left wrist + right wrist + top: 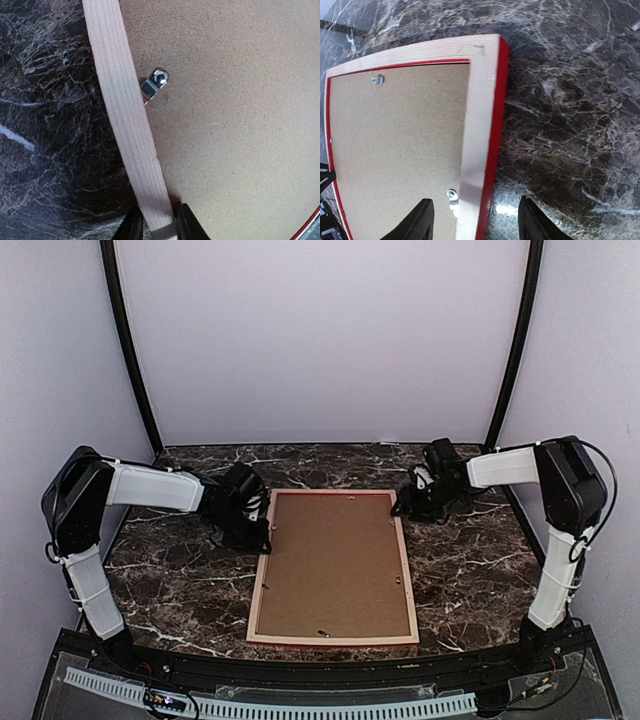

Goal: Put the photo into the frame
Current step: Press the fastener onto the backboard.

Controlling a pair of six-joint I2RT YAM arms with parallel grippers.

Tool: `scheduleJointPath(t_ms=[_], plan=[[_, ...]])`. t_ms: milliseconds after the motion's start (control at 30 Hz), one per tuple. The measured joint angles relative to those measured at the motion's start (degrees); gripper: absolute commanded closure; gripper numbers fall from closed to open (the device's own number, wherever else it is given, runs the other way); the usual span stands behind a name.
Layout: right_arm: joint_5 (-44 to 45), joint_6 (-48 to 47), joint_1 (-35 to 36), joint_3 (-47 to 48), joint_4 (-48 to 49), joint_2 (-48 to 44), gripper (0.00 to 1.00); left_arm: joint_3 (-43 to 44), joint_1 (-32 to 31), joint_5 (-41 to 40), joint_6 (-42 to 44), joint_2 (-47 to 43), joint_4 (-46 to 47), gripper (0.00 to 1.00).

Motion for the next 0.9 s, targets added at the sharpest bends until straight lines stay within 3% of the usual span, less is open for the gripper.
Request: scheduleJointPath(t_ms=[333, 533, 900], plan=[[1.0, 2.4, 1.6, -9.0, 0.8, -11.3, 0.37, -2.5, 0.0, 0.3, -2.6, -1.1, 3.6, 0.75], [4.7, 5.0, 6.9, -18.3, -0.5, -20.2, 0.36, -3.7, 0.0, 0.2, -3.8, -1.7, 5.2, 0.75], [8.7, 11.7, 17.4, -26.8, -3.4, -26.5, 0.36, -3.9, 0.0, 0.2, -4.1, -1.9, 5.5, 0.75]])
